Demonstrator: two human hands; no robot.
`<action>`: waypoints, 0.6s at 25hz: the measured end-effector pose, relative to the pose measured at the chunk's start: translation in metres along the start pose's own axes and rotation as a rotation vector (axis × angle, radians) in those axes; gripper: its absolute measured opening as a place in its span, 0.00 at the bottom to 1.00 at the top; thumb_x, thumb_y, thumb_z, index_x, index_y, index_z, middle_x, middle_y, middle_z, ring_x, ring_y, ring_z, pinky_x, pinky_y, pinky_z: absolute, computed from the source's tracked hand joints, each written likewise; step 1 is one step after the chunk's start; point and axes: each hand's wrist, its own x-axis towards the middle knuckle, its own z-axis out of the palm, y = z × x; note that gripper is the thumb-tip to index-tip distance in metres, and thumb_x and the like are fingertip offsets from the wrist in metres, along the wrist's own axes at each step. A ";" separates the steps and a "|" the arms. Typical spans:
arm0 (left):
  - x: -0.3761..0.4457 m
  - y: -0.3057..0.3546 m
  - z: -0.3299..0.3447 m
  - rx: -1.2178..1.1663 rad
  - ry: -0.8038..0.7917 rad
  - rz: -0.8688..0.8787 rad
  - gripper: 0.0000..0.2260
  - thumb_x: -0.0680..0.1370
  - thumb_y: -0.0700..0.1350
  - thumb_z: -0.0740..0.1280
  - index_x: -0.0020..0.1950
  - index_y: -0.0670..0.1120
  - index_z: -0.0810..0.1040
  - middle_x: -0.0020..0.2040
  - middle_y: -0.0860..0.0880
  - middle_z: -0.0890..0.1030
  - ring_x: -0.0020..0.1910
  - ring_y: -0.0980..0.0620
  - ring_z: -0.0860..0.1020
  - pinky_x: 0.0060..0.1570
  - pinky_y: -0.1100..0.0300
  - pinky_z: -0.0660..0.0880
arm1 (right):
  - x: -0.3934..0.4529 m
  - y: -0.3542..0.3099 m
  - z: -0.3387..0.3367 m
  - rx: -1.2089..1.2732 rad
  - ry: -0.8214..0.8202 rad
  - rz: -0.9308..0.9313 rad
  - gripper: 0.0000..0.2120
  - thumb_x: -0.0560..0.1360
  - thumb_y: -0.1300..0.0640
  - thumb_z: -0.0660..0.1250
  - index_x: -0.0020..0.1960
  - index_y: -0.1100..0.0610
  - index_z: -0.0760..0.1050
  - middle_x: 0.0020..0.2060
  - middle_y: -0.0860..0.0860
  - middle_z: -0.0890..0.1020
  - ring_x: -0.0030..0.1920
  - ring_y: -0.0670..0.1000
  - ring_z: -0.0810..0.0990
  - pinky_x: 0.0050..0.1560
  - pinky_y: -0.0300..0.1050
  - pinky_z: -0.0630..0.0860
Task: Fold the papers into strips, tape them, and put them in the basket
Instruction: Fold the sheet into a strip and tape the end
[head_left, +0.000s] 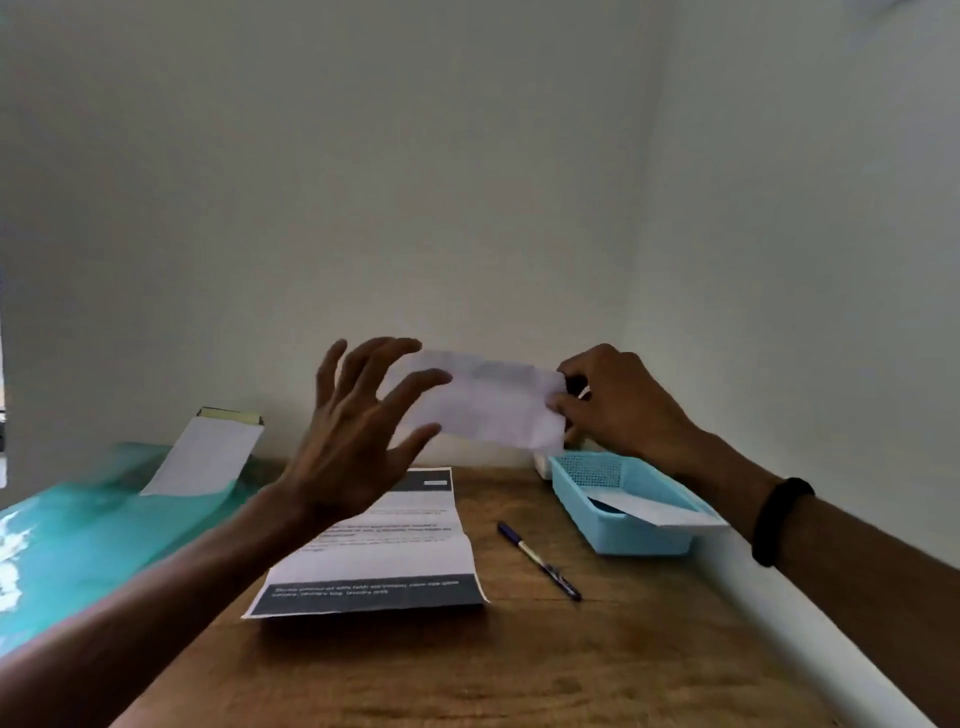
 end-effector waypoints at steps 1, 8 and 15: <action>0.007 0.014 0.001 -0.006 -0.026 0.057 0.21 0.76 0.54 0.75 0.69 0.53 0.79 0.72 0.45 0.74 0.74 0.42 0.70 0.76 0.34 0.57 | -0.008 0.008 -0.007 0.052 0.026 0.064 0.07 0.77 0.58 0.72 0.45 0.62 0.83 0.39 0.54 0.87 0.35 0.49 0.87 0.43 0.48 0.84; 0.033 0.130 0.047 -0.176 -0.081 0.067 0.22 0.76 0.68 0.67 0.65 0.58 0.78 0.63 0.53 0.80 0.67 0.50 0.74 0.77 0.40 0.57 | -0.050 0.041 -0.038 0.422 0.196 0.422 0.05 0.76 0.62 0.76 0.46 0.54 0.81 0.44 0.53 0.88 0.36 0.51 0.89 0.49 0.56 0.87; 0.027 0.199 0.083 -0.346 0.004 0.045 0.10 0.81 0.57 0.67 0.59 0.56 0.82 0.58 0.53 0.84 0.62 0.50 0.78 0.76 0.46 0.58 | -0.099 0.081 -0.038 0.579 0.327 0.589 0.08 0.74 0.64 0.77 0.50 0.58 0.81 0.47 0.55 0.86 0.42 0.55 0.89 0.51 0.57 0.86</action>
